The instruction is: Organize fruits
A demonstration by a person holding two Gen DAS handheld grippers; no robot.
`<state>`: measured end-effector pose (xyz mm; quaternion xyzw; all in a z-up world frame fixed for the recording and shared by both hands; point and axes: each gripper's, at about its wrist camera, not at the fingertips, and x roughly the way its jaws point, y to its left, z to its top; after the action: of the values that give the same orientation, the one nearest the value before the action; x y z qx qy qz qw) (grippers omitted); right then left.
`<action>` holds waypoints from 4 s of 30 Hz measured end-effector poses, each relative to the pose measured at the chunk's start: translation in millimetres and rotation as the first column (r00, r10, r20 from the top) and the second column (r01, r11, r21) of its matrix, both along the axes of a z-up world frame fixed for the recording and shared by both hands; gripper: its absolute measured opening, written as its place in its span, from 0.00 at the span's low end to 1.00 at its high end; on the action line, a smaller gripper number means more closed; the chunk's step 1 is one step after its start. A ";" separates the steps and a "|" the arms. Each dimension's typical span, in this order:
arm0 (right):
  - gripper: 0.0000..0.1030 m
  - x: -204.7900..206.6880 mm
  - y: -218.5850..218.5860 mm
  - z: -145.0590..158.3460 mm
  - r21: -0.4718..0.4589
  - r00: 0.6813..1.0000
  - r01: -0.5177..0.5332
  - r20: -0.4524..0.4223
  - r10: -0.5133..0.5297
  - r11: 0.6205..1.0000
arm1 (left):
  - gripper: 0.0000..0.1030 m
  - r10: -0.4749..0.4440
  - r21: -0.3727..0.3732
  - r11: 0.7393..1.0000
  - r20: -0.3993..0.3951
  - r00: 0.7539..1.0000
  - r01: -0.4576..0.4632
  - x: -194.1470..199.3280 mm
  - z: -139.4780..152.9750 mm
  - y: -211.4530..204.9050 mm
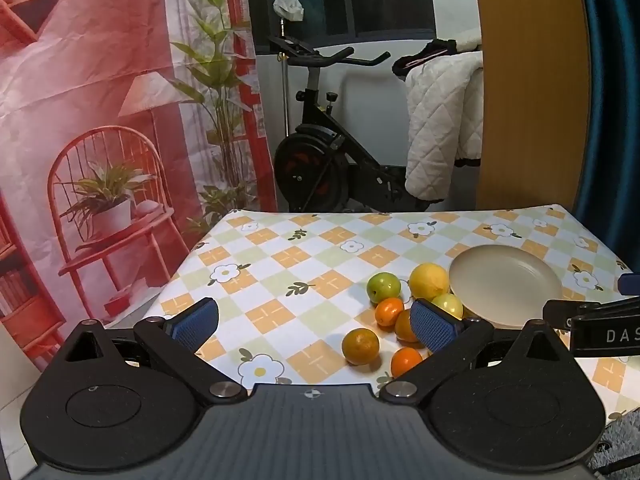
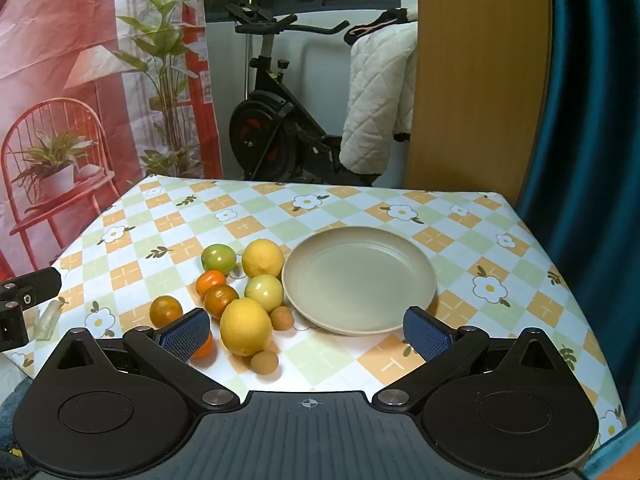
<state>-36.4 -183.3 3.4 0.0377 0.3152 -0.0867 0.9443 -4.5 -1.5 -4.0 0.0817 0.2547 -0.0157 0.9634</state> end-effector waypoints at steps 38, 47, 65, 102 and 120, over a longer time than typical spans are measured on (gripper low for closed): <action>1.00 -0.2 0.5 -0.2 -0.003 1.000 0.000 0.002 0.000 1.000 | 1.00 0.005 -0.016 1.000 -0.008 1.000 -0.006 1.4 2.3 1.2; 1.00 -0.4 0.4 -0.2 -0.003 1.000 0.000 0.003 0.000 1.000 | 1.00 0.005 -0.016 1.000 -0.008 1.000 -0.005 1.3 2.1 1.4; 1.00 -0.1 0.0 0.3 -0.004 1.000 0.001 0.003 -0.001 1.000 | 1.00 0.007 -0.020 1.000 -0.009 1.000 -0.007 1.2 1.7 1.0; 0.99 18.4 -16.2 -9.8 0.032 0.997 -0.076 0.030 0.075 0.997 | 1.00 0.015 -0.027 0.999 -0.050 0.999 -0.017 28.9 -6.6 0.2; 0.59 64.5 -22.1 -57.3 0.013 0.970 -0.244 -0.011 0.244 0.970 | 0.72 -0.049 -0.112 0.993 -0.125 0.991 0.035 85.1 -32.9 5.8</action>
<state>28.1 -205.4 -53.9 0.0035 0.3240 0.0317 0.9455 80.6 4.3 -36.9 0.0329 0.3127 -0.0550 0.9477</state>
